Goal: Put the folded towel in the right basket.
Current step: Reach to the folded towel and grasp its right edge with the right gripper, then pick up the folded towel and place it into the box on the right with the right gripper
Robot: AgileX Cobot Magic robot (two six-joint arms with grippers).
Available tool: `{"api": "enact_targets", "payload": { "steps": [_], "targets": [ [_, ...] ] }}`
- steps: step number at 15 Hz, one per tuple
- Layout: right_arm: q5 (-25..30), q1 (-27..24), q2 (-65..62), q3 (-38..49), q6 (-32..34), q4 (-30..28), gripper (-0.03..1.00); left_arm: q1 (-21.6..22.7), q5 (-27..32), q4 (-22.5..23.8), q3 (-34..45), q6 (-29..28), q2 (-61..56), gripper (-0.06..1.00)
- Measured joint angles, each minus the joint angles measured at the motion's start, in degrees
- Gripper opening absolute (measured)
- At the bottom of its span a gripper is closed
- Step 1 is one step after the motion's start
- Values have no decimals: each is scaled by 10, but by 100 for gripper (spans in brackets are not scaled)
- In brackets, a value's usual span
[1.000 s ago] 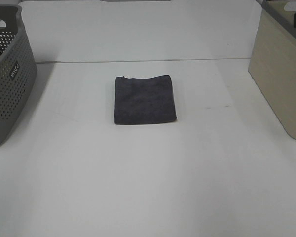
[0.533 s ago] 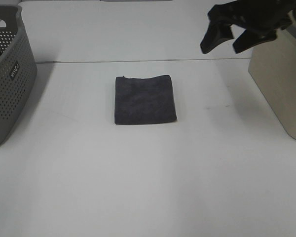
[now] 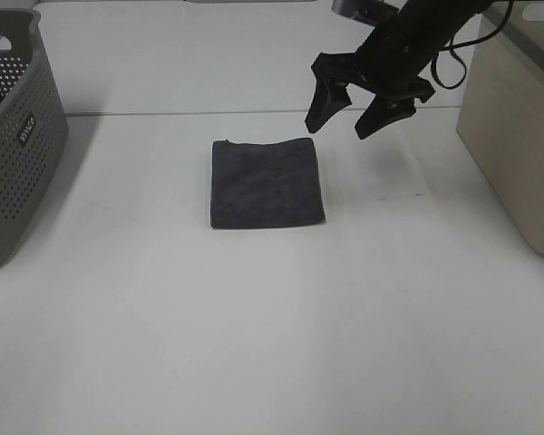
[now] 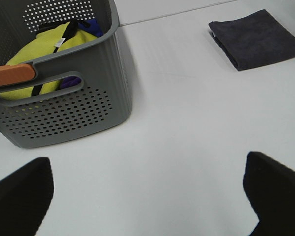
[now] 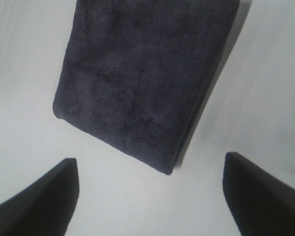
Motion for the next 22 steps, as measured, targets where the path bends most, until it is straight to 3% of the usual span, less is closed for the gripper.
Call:
{"api": "enact_targets", "payload": {
  "steps": [6, 10, 14, 16, 17, 19, 20, 22],
  "targets": [
    [45, 0, 155, -139, 0, 23, 75, 0, 0, 0, 0, 0, 0, 99],
    [46, 0, 198, -152, 0, 24, 75, 0, 0, 0, 0, 0, 0, 99],
    [41, 0, 213, -156, -15, 74, 72, 0, 0, 0, 0, 0, 0, 99],
    [40, 0, 224, -157, -42, 119, 60, 0, 0, 0, 0, 0, 0, 99],
    [40, 0, 229, -157, -46, 124, 49, 0, 0, 0, 0, 0, 0, 99],
    [40, 0, 231, -157, -46, 117, 17, 0, 0, 0, 0, 0, 0, 99],
    [40, 0, 231, -157, -46, 112, 9, 0, 0, 0, 0, 0, 0, 99],
    [42, 0, 228, -163, -46, 103, 5, 0, 0, 0, 0, 0, 0, 99]
  ]
}}
